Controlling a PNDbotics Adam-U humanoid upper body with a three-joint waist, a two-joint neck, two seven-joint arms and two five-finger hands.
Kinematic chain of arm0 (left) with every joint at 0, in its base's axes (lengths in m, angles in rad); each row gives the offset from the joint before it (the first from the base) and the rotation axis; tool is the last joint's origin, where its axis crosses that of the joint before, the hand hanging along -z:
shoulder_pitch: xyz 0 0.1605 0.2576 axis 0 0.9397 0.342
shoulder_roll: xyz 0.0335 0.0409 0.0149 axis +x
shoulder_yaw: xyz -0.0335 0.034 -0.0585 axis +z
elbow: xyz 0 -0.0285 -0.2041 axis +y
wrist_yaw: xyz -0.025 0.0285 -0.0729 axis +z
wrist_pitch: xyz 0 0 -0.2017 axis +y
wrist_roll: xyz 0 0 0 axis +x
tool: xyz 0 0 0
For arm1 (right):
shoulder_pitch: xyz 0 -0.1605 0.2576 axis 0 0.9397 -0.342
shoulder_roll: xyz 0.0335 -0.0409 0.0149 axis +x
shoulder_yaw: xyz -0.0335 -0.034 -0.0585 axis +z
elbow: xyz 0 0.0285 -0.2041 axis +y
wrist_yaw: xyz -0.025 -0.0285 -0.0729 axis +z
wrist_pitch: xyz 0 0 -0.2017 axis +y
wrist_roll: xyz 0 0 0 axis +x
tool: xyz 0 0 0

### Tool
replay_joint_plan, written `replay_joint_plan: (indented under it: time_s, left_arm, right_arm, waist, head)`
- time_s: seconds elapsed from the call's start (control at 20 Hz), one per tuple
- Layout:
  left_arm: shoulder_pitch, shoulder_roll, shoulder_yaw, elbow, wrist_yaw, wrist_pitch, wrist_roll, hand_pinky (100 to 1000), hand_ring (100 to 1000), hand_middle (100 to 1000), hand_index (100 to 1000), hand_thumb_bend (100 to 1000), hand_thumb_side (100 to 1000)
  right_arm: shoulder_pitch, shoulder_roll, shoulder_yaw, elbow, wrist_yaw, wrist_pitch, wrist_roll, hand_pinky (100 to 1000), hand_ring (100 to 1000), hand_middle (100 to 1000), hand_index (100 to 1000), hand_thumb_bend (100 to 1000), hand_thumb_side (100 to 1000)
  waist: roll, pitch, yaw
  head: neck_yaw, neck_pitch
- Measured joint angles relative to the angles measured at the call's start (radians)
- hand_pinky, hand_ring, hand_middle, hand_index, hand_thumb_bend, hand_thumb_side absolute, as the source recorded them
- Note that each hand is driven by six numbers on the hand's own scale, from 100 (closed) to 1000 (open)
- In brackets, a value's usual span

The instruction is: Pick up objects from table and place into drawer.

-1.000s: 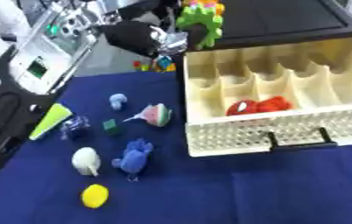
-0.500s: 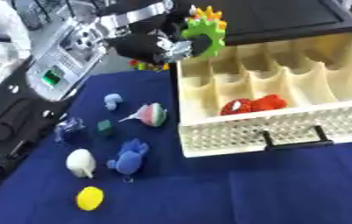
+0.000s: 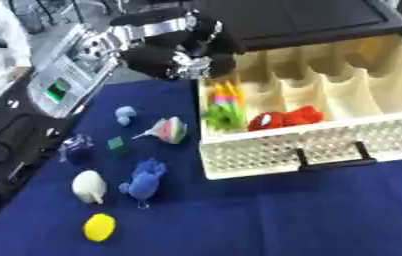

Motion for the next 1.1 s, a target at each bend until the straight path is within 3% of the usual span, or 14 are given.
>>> replay_joint_plan:
  time_s: [0.4, 0.7, 1.1]
  left_arm:
    - [0.008, -0.008, 0.018, 0.009, 0.026, -0.015, -0.008, 403, 662, 619, 816, 350, 748]
    - [0.023, 0.003, 0.079, -0.027, 0.083, -0.025, 0.072, 394, 650, 603, 781, 319, 737]
    - [0.14, 0.169, 0.212, -0.254, 0.128, -0.044, 0.287, 426, 676, 640, 805, 373, 676]
  right_arm:
    - [-0.005, 0.0, 0.0, 0.0, -0.002, 0.004, -0.006, 716, 764, 632, 765, 100, 992]
    - [0.002, 0.0, -0.001, 0.0, -0.002, 0.006, -0.009, 715, 763, 633, 765, 100, 997]
    - [0.03, 0.0, -0.017, 0.0, 0.007, 0.013, -0.026, 714, 762, 633, 765, 100, 1000]
  waist:
    - [0.0, 0.001, 0.001]
    - [-0.003, -0.007, 0.016]
    - [-0.029, -0.021, 0.064]
  head:
    - [-0.007, 0.0]
    - [-0.009, 0.009]
    - [-0.029, 0.027]
